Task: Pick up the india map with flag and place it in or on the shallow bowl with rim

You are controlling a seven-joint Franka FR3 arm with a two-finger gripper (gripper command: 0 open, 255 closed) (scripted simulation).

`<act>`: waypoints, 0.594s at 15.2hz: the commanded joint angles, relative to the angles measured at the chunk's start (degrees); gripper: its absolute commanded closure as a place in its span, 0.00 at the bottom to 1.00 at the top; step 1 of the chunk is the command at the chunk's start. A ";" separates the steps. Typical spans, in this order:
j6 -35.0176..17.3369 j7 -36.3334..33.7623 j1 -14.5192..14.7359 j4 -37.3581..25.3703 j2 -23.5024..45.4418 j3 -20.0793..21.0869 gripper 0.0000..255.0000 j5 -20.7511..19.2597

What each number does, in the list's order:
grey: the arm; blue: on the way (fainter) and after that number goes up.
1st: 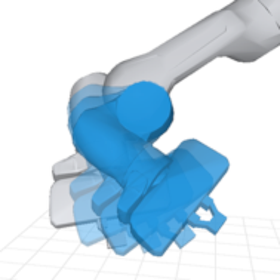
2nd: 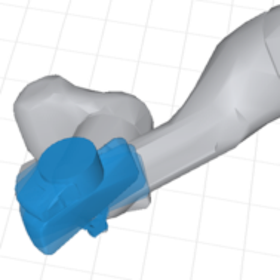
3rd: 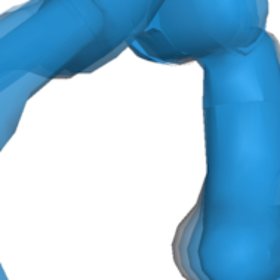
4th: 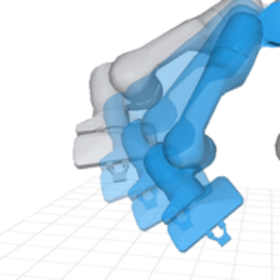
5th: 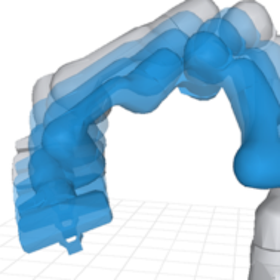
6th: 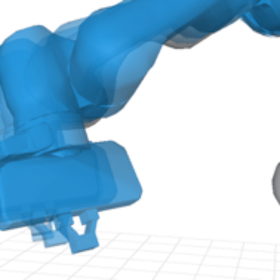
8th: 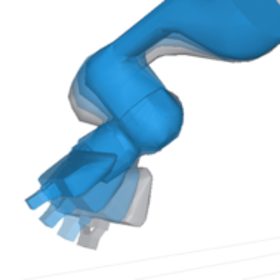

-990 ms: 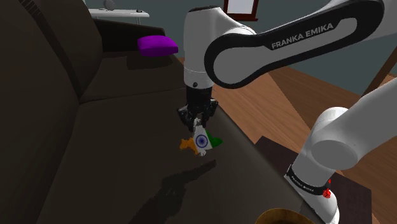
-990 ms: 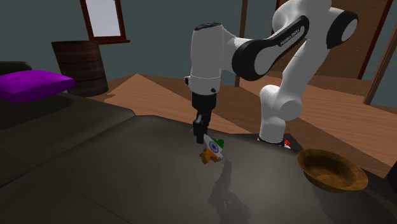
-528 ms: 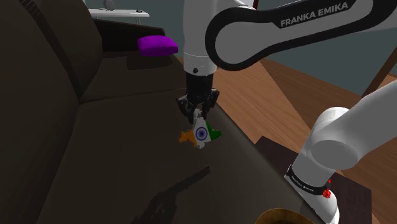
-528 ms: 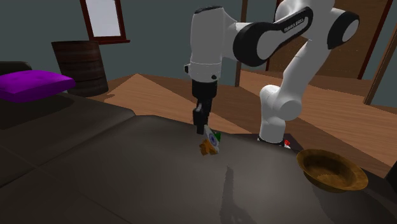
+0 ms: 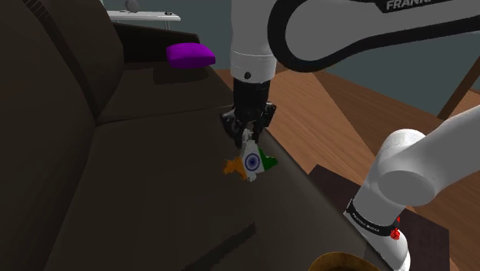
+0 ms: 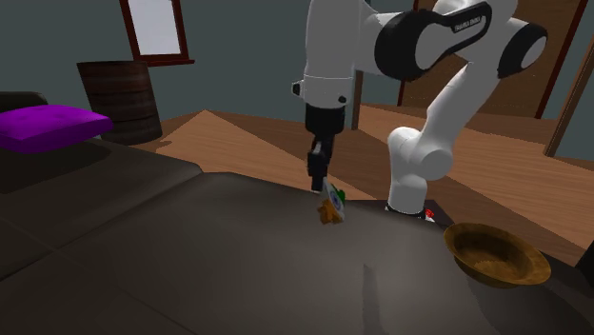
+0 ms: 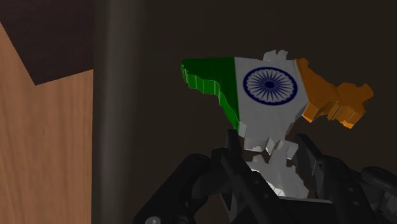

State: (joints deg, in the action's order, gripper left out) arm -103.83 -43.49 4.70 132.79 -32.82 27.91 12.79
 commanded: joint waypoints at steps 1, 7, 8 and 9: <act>0.87 -1.64 1.77 2.00 -3.12 0.94 1.00 1.74; 5.26 -6.98 7.13 5.37 -11.63 3.63 1.00 6.54; 6.04 -8.01 8.03 5.69 -12.88 4.17 1.00 7.35; 6.81 -9.08 8.94 5.95 -14.06 4.72 1.00 8.15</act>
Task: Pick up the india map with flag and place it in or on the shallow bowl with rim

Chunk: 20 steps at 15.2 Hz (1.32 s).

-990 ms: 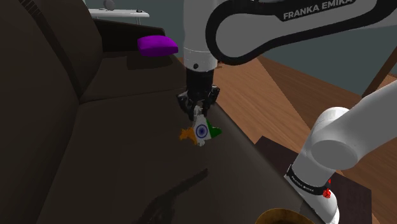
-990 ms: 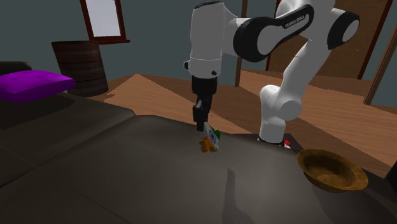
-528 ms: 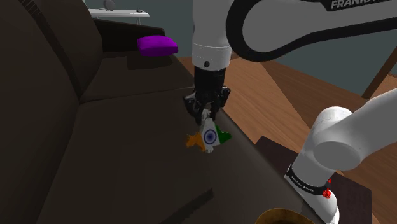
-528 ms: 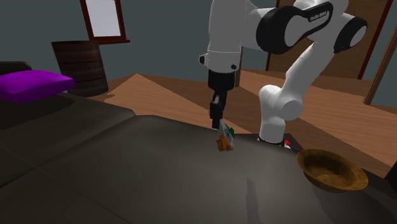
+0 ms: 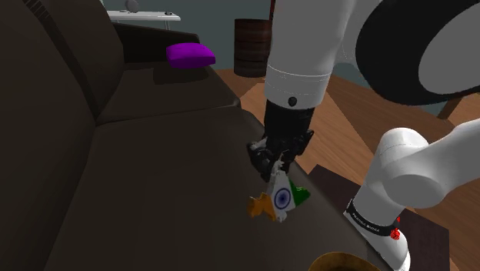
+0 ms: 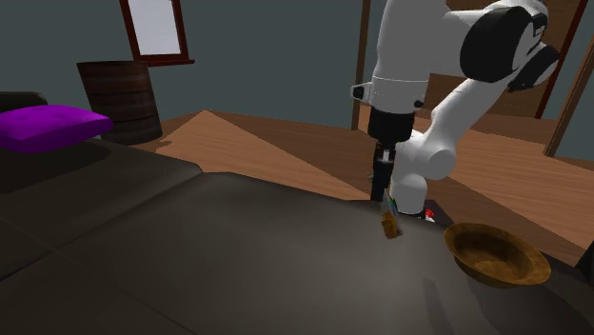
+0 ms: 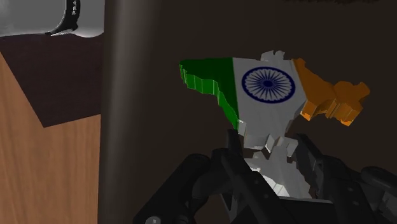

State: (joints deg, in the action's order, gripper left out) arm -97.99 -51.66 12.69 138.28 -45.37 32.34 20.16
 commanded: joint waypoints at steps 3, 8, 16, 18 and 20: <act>3.28 -4.32 3.59 0.81 -4.72 2.12 1.00 3.21; 6.88 -10.59 7.68 0.06 -8.79 5.64 1.00 7.29; 10.38 -19.70 11.85 -2.81 -12.10 11.73 1.00 13.28; 9.18 -19.57 12.11 -1.34 -12.43 12.48 1.00 13.97; 7.96 -19.43 12.35 0.09 -12.72 13.27 1.00 14.68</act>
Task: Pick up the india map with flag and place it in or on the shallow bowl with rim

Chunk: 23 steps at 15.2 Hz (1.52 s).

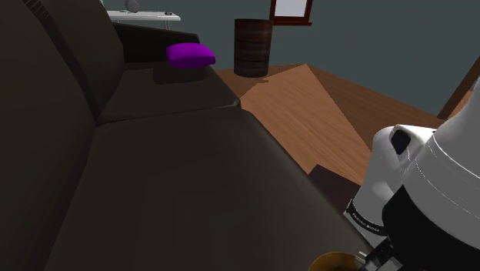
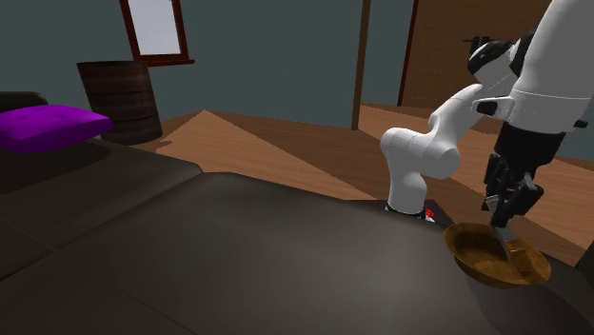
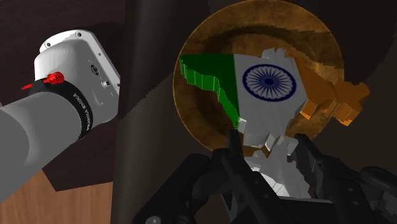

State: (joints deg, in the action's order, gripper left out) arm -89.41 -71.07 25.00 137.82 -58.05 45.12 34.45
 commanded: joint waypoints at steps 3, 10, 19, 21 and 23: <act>-2.47 0.18 0.40 2.61 -0.37 1.74 1.00 1.51; -6.98 0.59 1.13 7.08 -0.62 5.03 1.00 4.32; -7.27 0.63 1.18 7.37 -0.62 5.24 0.00 4.50; -7.26 0.62 1.20 7.37 -0.63 5.23 0.00 4.50; -7.26 0.62 1.20 7.37 -0.63 5.23 0.00 4.50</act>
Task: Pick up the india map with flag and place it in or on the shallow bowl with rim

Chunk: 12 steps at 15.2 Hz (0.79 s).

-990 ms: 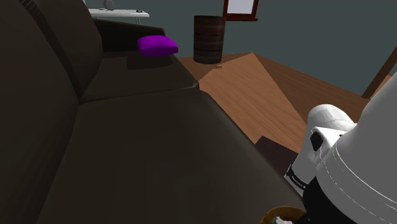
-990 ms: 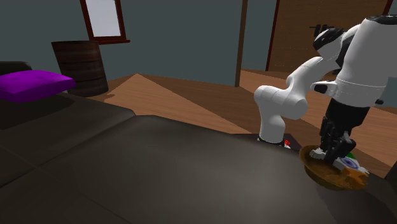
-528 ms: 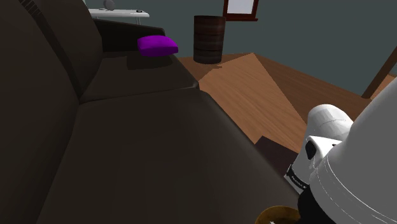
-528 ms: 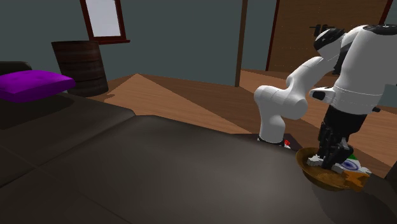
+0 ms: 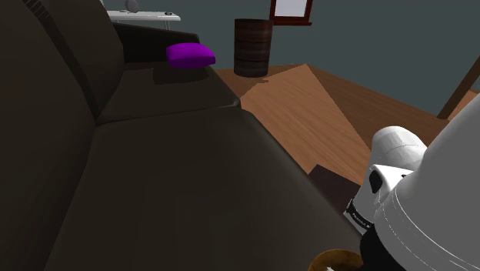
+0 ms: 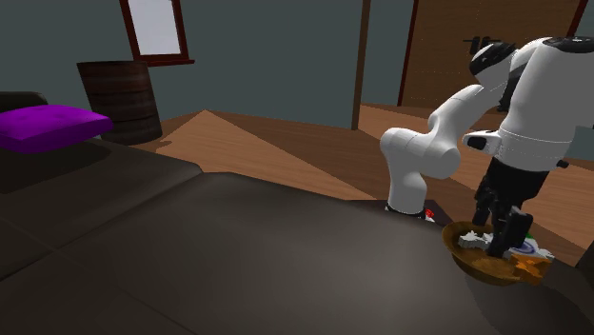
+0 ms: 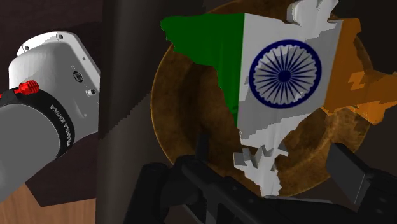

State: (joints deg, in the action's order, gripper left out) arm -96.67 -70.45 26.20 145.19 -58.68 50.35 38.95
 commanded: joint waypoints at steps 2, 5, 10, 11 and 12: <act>1.61 -0.23 -0.23 -1.59 0.06 -1.17 0.00 -1.03; 6.01 -0.84 -0.98 -6.32 0.59 -4.14 0.00 -3.66; 6.01 -0.85 -0.97 -6.32 0.59 -4.14 0.00 -3.66; 6.01 -0.85 -0.97 -6.32 0.59 -4.14 0.00 -3.66; 6.01 -0.85 -0.97 -6.32 0.59 -4.14 0.00 -3.66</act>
State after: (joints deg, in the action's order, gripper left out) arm -90.67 -71.29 25.22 138.88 -58.10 46.21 35.30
